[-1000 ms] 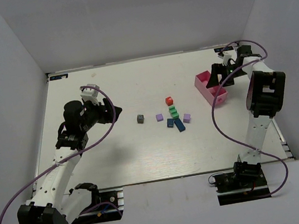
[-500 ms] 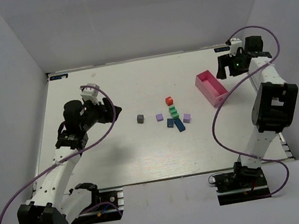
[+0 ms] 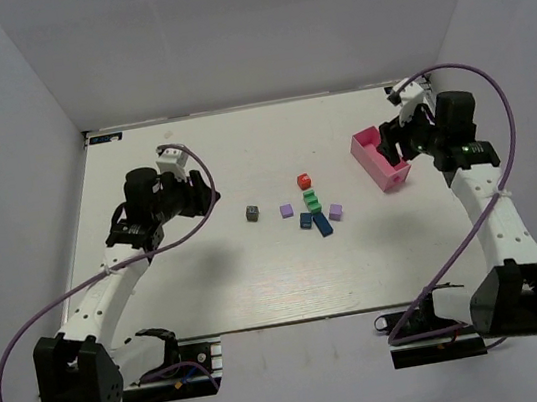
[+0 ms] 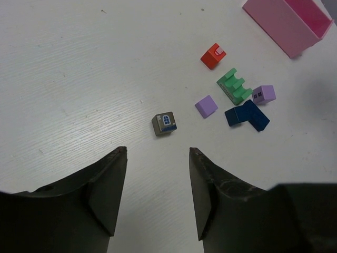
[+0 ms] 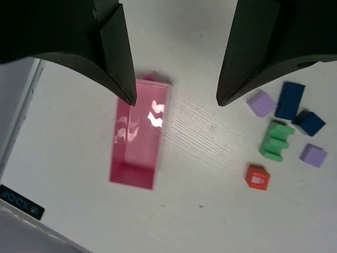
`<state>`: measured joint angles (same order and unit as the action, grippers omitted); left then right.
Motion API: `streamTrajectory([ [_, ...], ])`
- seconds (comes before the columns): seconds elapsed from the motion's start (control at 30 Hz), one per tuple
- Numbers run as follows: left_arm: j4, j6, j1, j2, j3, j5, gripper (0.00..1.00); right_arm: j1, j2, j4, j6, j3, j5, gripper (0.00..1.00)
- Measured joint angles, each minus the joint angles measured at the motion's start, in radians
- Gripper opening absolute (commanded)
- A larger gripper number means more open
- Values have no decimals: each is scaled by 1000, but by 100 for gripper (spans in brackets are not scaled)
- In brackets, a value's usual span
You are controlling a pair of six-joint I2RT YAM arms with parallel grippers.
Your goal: Build the wood block tower
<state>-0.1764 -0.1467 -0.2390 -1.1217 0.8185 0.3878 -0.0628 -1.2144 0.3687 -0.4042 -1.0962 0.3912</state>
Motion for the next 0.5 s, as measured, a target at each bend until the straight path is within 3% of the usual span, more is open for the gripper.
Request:
streamTrajectory([
  [0.27, -72, 10, -95, -63, 48, -82, 66, 159, 46, 1, 40, 39, 12, 65],
  [0.5, -139, 11, -200, -191, 126, -209, 67, 295, -24, 0, 83, 108, -57, 61],
])
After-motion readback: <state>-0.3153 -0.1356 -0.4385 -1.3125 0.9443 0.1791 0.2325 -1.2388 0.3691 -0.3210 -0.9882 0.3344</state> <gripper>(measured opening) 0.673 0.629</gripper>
